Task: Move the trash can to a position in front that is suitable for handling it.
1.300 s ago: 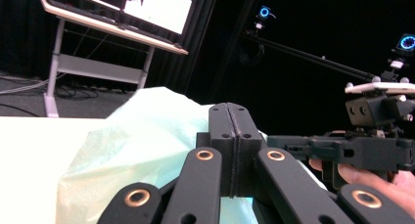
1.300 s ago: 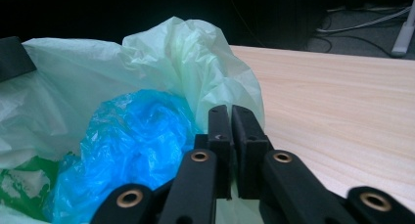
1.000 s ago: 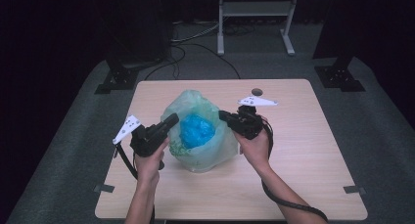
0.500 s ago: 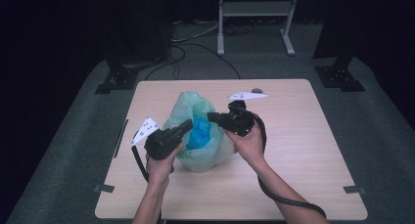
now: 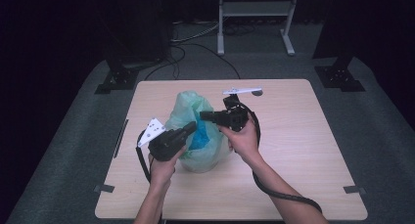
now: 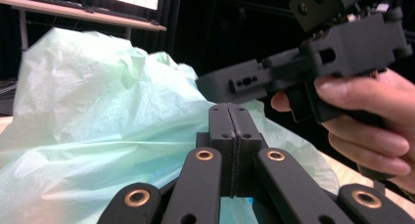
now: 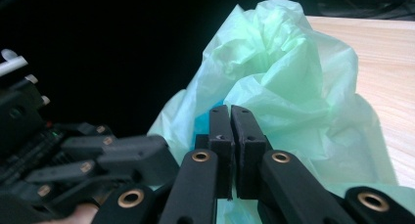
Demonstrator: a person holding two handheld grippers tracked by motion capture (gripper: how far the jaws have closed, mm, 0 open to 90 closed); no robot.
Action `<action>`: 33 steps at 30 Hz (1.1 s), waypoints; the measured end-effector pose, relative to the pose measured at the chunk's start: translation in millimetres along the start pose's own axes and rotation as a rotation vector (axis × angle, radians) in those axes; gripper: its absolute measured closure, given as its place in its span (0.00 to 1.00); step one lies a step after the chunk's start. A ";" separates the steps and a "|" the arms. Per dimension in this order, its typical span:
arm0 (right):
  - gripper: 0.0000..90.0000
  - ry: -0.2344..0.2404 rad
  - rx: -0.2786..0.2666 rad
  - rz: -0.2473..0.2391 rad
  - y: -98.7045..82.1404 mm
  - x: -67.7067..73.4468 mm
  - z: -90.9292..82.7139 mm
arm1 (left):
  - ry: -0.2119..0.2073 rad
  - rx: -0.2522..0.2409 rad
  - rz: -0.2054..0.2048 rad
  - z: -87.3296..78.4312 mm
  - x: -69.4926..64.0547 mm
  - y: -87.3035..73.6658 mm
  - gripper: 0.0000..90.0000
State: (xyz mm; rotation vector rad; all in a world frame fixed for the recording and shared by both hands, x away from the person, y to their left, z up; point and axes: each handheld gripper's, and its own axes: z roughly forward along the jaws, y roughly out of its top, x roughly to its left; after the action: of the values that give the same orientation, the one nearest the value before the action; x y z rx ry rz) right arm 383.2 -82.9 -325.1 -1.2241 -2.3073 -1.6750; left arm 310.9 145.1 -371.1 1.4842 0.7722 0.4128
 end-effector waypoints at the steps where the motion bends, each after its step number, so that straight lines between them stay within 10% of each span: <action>1: 0.99 0.008 0.001 0.011 0.9 -0.3 0.5 | 0.001 0.002 0.004 0.7 -0.5 -0.2 1.00; 22: 0.84 0.233 0.014 0.191 1.5 -17.0 10.1 | 0.023 0.042 0.057 5.2 -7.6 -1.2 1.00; 28: 0.69 0.117 -0.020 0.109 4.9 -12.8 0.6 | 0.030 0.042 0.061 4.2 -7.3 -0.4 1.00; 33: 0.59 -0.028 -0.015 -0.087 9.4 -0.3 -22.2 | 0.036 0.035 0.062 2.3 -7.1 1.4 1.00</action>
State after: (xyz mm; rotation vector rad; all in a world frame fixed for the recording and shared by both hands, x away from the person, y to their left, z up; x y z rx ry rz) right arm 380.2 -100.2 -308.6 -1.1734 -2.4022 -1.7160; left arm 307.7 138.7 -368.5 1.5399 0.7667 0.4753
